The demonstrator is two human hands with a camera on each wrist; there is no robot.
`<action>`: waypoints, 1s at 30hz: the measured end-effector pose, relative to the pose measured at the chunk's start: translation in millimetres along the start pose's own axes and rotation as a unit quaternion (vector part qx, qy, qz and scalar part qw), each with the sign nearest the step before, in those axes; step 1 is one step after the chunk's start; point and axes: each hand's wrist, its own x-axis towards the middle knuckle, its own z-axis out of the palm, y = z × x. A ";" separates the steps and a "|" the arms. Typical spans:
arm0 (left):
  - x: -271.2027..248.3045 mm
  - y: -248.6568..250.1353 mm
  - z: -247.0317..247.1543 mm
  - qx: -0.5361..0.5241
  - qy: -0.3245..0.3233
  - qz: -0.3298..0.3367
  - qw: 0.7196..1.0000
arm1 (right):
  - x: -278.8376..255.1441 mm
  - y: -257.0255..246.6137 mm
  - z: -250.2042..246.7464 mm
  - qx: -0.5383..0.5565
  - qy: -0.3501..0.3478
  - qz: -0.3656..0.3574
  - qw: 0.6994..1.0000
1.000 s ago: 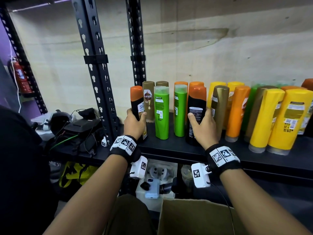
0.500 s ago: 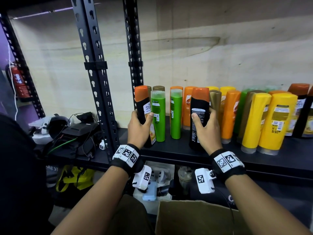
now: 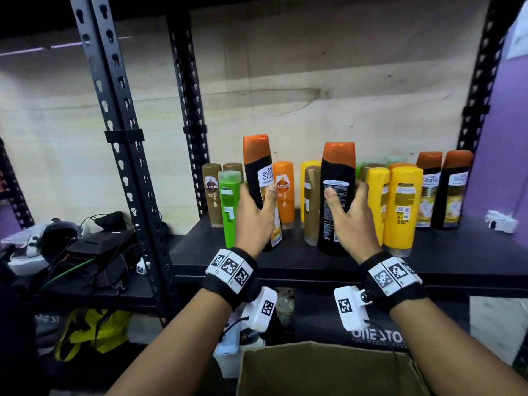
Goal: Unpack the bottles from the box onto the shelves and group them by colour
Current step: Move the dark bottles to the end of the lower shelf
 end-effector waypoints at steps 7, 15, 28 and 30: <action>-18.5 26.4 50.0 -0.020 -0.023 0.015 0.999 | 0.2 -0.6 -58.8 -0.027 0.022 -0.005 0.999; -39.7 52.5 108.4 -0.049 -0.062 0.014 0.997 | -1.5 0.2 -129.9 -0.065 0.054 -0.007 0.996; -82.0 85.2 201.3 -0.129 -0.132 0.008 0.983 | -12.7 8.2 -219.1 -0.118 0.096 0.004 0.988; -88.5 86.7 215.5 -0.137 -0.139 -0.002 0.981 | -16.1 13.5 -230.7 -0.116 0.100 0.011 0.988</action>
